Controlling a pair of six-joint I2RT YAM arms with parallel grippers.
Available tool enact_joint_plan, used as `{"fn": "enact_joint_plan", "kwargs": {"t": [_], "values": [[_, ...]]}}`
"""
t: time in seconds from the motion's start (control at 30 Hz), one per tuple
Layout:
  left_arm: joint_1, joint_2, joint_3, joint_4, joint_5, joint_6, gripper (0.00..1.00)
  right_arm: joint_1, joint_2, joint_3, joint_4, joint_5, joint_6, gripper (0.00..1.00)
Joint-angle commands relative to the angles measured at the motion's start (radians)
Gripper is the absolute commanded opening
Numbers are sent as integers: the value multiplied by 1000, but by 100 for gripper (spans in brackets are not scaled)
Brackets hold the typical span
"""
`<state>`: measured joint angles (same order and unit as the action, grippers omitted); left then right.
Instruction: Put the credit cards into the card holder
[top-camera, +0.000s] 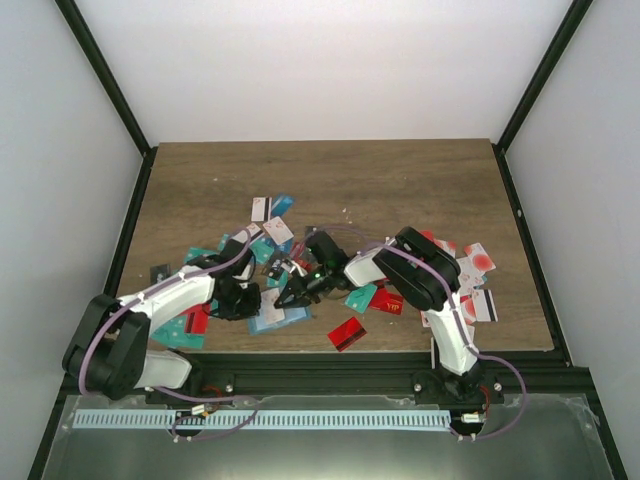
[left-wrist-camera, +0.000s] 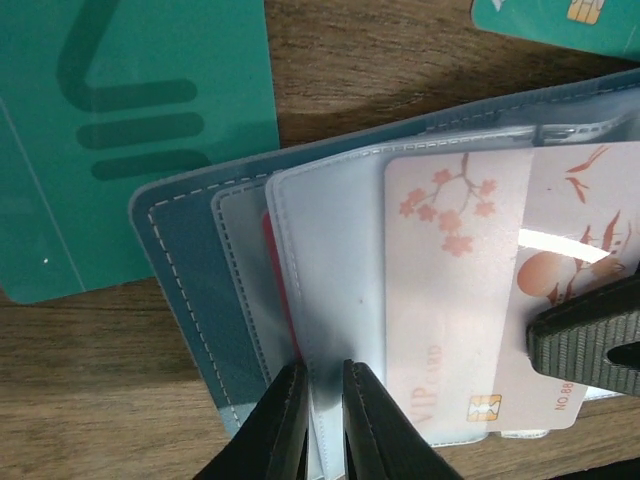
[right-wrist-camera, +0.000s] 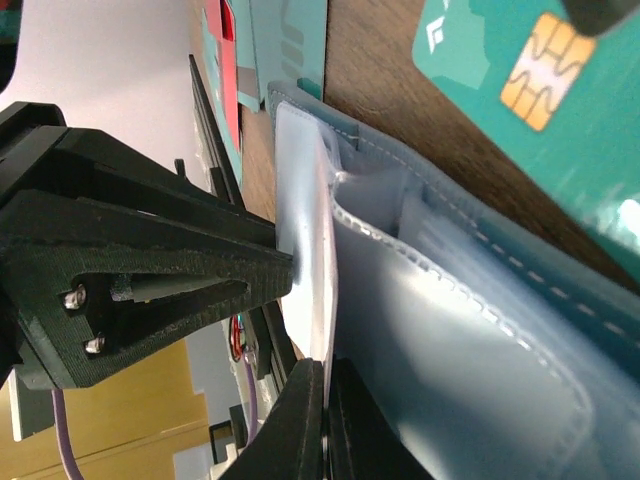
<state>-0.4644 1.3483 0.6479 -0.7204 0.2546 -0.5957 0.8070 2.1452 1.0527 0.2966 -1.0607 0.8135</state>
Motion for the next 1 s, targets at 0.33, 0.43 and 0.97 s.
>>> {"fn": "enact_joint_plan", "kwargs": {"t": [0.33, 0.43, 0.97], "values": [[-2, -54, -12, 16, -18, -9, 21, 50, -16, 106, -342, 94, -195, 11], [-2, -53, -12, 15, -24, -14, 20, 50, -39, 132, -419, 115, -239, 21], [-1, -136, -18, -42, -66, -49, 20, 50, -99, 206, -624, 227, -318, 58]]}}
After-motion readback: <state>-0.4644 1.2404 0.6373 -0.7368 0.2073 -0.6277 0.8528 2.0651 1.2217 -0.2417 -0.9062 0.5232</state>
